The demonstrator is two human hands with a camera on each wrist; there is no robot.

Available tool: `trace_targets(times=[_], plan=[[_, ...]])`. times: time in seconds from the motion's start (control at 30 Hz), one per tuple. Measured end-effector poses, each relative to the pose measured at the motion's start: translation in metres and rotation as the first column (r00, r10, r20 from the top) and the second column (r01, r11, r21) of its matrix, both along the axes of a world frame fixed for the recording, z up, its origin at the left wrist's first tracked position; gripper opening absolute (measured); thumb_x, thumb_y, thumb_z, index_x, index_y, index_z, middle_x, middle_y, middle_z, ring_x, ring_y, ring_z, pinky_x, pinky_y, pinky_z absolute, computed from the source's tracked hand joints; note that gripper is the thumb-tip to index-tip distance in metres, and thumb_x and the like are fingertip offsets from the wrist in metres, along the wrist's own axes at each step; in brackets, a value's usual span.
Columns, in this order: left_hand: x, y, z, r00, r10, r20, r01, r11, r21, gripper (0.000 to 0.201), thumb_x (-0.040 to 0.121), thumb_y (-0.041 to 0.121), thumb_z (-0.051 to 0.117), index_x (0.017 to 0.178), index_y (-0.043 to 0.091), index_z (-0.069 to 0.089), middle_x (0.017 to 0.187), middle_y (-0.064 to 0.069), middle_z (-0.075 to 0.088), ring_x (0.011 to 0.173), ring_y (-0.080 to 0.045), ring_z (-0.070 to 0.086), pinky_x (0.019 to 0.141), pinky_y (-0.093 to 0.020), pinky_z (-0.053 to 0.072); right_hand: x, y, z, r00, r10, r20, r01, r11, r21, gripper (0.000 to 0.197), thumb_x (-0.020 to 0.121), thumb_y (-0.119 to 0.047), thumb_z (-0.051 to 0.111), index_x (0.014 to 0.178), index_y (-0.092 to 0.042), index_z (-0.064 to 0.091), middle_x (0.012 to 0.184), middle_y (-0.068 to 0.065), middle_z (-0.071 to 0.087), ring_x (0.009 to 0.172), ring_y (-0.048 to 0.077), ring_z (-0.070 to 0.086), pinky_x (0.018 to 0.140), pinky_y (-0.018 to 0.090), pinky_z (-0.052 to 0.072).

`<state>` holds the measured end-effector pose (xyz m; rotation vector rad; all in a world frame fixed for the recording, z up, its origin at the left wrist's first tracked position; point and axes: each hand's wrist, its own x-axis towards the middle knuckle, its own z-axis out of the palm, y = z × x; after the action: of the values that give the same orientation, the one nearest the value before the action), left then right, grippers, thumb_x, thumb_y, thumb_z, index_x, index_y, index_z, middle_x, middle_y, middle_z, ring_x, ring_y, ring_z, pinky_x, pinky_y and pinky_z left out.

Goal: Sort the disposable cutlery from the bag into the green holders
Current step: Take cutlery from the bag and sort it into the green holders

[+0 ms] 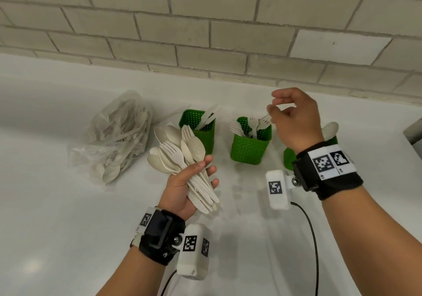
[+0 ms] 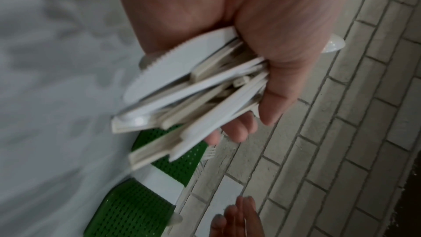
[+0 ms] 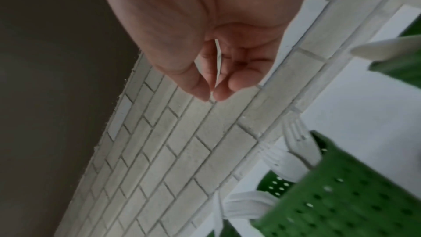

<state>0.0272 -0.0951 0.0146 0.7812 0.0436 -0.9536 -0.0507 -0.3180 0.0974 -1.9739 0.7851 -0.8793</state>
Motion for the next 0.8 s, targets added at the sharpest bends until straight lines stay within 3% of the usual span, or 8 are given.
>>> trace_targets(times=[0.17,0.27,0.37,0.47,0.57,0.63,0.7,0.8], plan=[[0.024,0.033,0.001,0.999,0.040,0.029,-0.040,0.999,0.025,0.034,0.074,0.014,0.065,0.108,0.017,0.068,0.097,0.001,0.073,0.078,-0.011,0.069,0.063,-0.032,0.057,0.017,0.046,0.029,0.991,0.098,0.093,-0.101,0.995,0.028,0.018,0.086,-0.007,0.065,0.099,-0.021,0.064,0.086,-0.006,0.064,0.061,0.016,0.056,0.062,0.023,0.048],[0.047,0.056,0.007,0.996,0.062,0.062,-0.065,0.997,0.039,0.027,0.074,0.009,0.068,0.100,0.018,0.074,0.095,0.001,0.073,0.076,-0.011,0.068,0.063,-0.031,0.058,0.044,0.092,0.027,0.951,0.309,-0.023,-0.304,0.945,0.122,0.015,0.087,-0.008,0.065,0.097,-0.020,0.065,0.084,-0.004,0.066,0.062,0.017,0.062,0.055,0.024,0.049],[0.074,0.080,0.016,0.992,0.070,0.105,-0.075,0.996,0.050,0.017,0.076,0.010,0.065,0.081,0.016,0.079,0.085,0.000,0.071,0.071,-0.010,0.067,0.062,-0.029,0.058,0.080,0.138,-0.004,0.806,0.529,-0.266,-0.482,0.847,0.225,0.018,0.089,-0.013,0.062,0.106,-0.018,0.062,0.093,-0.001,0.065,0.076,0.014,0.065,0.069,0.029,0.053],[0.103,0.105,0.021,0.990,0.091,0.110,-0.096,0.995,0.040,0.025,0.077,0.010,0.061,0.100,0.009,0.070,0.089,-0.003,0.072,0.069,-0.013,0.067,0.060,-0.030,0.058,0.126,0.172,-0.043,0.684,0.551,-0.479,-0.500,0.831,0.241,0.038,0.091,-0.020,0.062,0.127,-0.013,0.052,0.119,0.004,0.058,0.107,0.018,0.059,0.093,0.034,0.048],[0.132,0.125,0.020,0.987,0.074,0.139,-0.080,0.996,0.039,0.035,0.074,0.012,0.066,0.108,0.007,0.066,0.091,-0.004,0.072,0.069,-0.014,0.067,0.060,-0.031,0.059,0.180,0.189,-0.068,0.672,0.401,-0.623,-0.394,0.905,0.158,0.051,0.094,-0.021,0.053,0.140,-0.005,0.037,0.139,0.018,0.043,0.127,0.033,0.044,0.103,0.036,0.038],[0.148,0.136,0.021,0.987,0.043,0.156,-0.050,0.998,0.042,0.027,0.069,0.015,0.074,0.095,0.009,0.075,0.088,-0.004,0.072,0.068,-0.014,0.067,0.059,-0.031,0.059,0.214,0.192,-0.075,0.739,0.280,-0.613,-0.199,0.960,0.198,0.057,0.095,-0.024,0.051,0.143,-0.004,0.029,0.145,0.020,0.032,0.134,0.037,0.034,0.106,0.039,0.035],[0.162,0.146,0.020,0.988,0.017,0.156,-0.025,0.998,0.051,0.014,0.074,0.014,0.066,0.080,0.011,0.079,0.080,-0.004,0.071,0.065,-0.012,0.066,0.059,-0.029,0.059,0.242,0.189,-0.078,0.788,0.162,-0.593,0.013,0.960,0.280,0.070,0.095,-0.035,0.052,0.149,-0.006,0.018,0.156,0.020,0.015,0.143,0.037,0.018,0.112,0.045,0.030],[0.184,0.159,0.017,0.989,-0.021,0.144,0.015,0.999,0.045,0.030,0.068,0.020,0.078,0.094,0.006,0.074,0.079,-0.005,0.069,0.068,-0.014,0.067,0.060,-0.030,0.058,0.270,0.177,-0.080,0.789,0.042,-0.613,0.207,0.921,0.329,0.087,0.094,-0.048,0.051,0.154,-0.012,0.000,0.161,0.017,-0.009,0.148,0.036,-0.001,0.118,0.052,0.016]])
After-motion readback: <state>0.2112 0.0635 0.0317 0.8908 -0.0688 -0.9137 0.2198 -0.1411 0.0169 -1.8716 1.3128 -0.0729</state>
